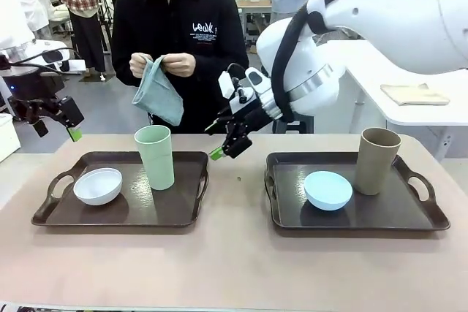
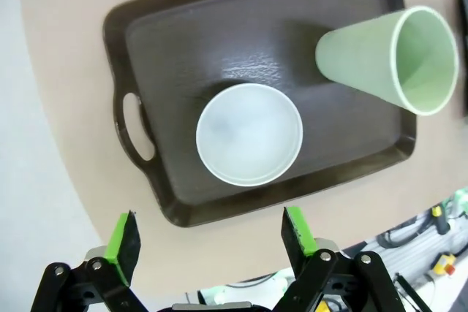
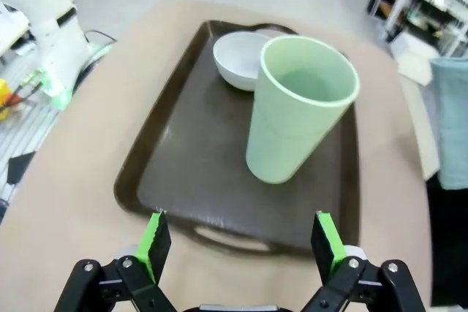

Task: Set up a tray with a mat and arrange the tableware.
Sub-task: Pick up the Picnic Bowl and Reusable plastic cup from the Handle tray in front of the human's position and hold them in the air.

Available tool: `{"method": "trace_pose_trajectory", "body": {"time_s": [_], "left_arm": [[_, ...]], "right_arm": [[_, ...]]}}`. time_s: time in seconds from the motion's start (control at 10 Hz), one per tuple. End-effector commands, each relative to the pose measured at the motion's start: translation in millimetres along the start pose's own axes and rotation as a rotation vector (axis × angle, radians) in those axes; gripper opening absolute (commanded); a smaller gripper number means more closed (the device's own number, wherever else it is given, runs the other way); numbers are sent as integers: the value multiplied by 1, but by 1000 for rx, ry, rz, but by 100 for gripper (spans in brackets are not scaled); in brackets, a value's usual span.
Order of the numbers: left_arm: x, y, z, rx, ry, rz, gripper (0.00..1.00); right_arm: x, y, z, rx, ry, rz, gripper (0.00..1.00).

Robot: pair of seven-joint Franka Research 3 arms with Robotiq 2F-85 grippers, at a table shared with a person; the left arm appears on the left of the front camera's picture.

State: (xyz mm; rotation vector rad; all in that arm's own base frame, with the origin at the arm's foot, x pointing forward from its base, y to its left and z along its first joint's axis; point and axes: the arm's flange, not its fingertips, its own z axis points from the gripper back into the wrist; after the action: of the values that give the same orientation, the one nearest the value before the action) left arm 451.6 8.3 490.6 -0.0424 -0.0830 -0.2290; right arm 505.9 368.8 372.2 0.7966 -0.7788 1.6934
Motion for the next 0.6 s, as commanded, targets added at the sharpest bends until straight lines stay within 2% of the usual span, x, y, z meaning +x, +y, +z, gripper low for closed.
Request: {"method": "trace_pose_trajectory", "body": {"time_s": [0.0, 0.2, 0.5], "left_arm": [[7, 10, -3, 23, 36, 24, 100], [5, 17, -21, 30, 83, -40, 100], [1, 25, -47, 9, 134, -109, 100]], "right_arm": [[-9, -15, -22, 54, -68, -7, 100], [-9, -31, -38, 14, -98, -53, 100], [5, -59, -67, 36, -121, -69, 100]]}}
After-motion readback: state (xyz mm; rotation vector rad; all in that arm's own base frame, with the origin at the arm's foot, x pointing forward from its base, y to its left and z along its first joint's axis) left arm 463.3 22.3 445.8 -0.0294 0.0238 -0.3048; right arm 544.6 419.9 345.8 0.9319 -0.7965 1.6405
